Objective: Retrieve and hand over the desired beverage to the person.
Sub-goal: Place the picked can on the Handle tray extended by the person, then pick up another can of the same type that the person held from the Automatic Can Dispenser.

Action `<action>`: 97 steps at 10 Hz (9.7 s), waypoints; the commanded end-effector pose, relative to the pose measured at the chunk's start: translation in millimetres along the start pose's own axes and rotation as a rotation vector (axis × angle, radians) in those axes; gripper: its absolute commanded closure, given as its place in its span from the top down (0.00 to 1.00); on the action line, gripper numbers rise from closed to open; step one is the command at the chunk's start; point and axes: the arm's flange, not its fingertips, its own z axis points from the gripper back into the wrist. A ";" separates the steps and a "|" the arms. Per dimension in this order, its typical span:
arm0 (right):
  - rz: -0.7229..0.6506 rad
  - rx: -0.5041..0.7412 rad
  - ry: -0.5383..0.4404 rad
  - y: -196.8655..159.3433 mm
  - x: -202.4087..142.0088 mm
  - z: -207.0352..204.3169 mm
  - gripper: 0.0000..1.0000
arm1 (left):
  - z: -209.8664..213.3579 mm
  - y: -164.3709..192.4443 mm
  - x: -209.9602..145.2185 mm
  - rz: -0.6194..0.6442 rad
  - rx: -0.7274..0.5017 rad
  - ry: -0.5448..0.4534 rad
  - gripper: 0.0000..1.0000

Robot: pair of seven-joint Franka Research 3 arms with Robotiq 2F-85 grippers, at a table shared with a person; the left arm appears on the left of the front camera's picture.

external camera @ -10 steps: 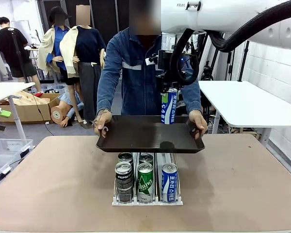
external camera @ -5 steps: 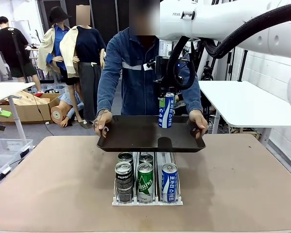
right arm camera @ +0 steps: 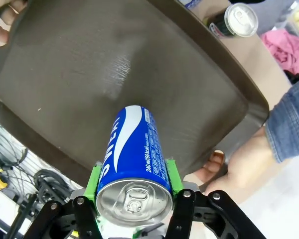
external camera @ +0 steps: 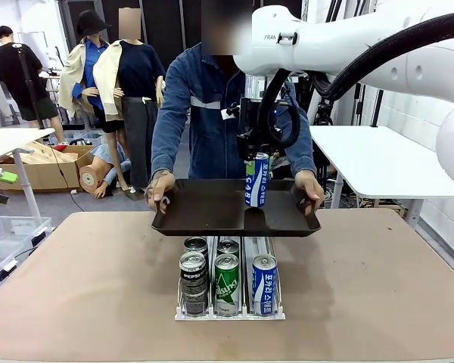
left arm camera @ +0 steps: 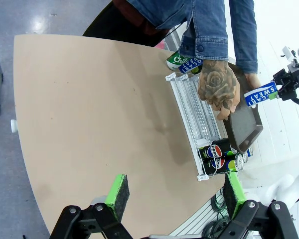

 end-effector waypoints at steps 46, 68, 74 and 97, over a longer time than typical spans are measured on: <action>-0.186 0.410 -0.375 -58.5 -190.7 44.2 1.00 | 1.9 -0.7 -1.0 -0.004 -0.004 -0.004 1.00; -0.362 1.087 -0.682 -272.4 -409.3 -131.5 1.00 | 1.9 -0.7 -1.0 -0.004 -0.004 -0.004 1.00; -0.431 1.057 -0.674 -273.6 -414.6 -138.7 1.00 | 1.9 -0.7 -1.0 -0.004 -0.004 -0.004 1.00; -0.431 1.057 -0.674 -273.6 -414.6 -138.7 1.00 | 1.9 -0.7 -1.0 -0.004 -0.004 -0.004 1.00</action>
